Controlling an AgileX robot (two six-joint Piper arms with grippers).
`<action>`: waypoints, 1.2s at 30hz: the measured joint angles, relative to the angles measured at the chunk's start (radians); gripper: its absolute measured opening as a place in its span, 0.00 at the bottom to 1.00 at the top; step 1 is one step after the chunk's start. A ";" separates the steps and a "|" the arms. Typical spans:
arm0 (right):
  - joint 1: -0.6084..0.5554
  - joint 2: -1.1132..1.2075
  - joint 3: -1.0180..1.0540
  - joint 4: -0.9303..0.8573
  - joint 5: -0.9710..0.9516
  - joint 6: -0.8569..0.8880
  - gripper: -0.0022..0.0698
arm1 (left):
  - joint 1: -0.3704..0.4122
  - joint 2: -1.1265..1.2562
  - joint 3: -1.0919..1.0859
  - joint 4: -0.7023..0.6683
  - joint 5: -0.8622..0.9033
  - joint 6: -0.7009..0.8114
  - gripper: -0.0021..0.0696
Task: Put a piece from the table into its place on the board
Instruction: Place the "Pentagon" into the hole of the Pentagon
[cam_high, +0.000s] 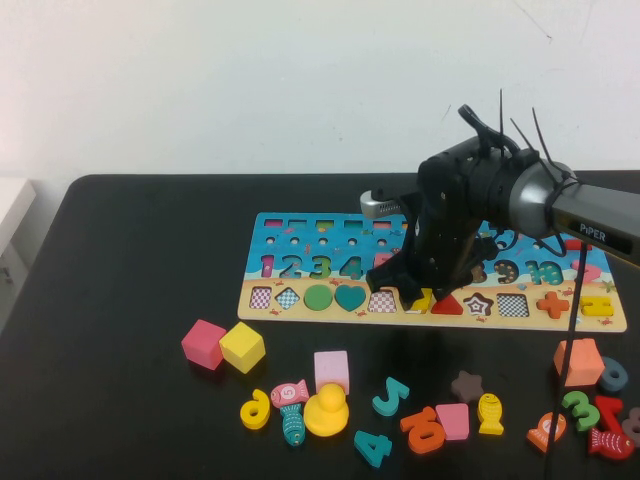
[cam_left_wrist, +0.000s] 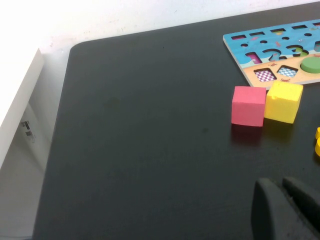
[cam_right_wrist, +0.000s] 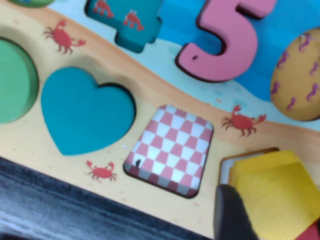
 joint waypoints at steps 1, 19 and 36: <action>0.000 0.001 0.000 0.000 0.000 0.002 0.53 | 0.000 0.000 0.000 0.000 0.000 0.000 0.03; 0.000 0.007 -0.008 0.008 0.010 0.007 0.53 | 0.000 0.000 0.000 0.000 0.000 0.000 0.03; 0.000 0.007 -0.009 0.044 0.021 -0.019 0.53 | 0.000 0.000 0.000 0.000 0.000 -0.004 0.03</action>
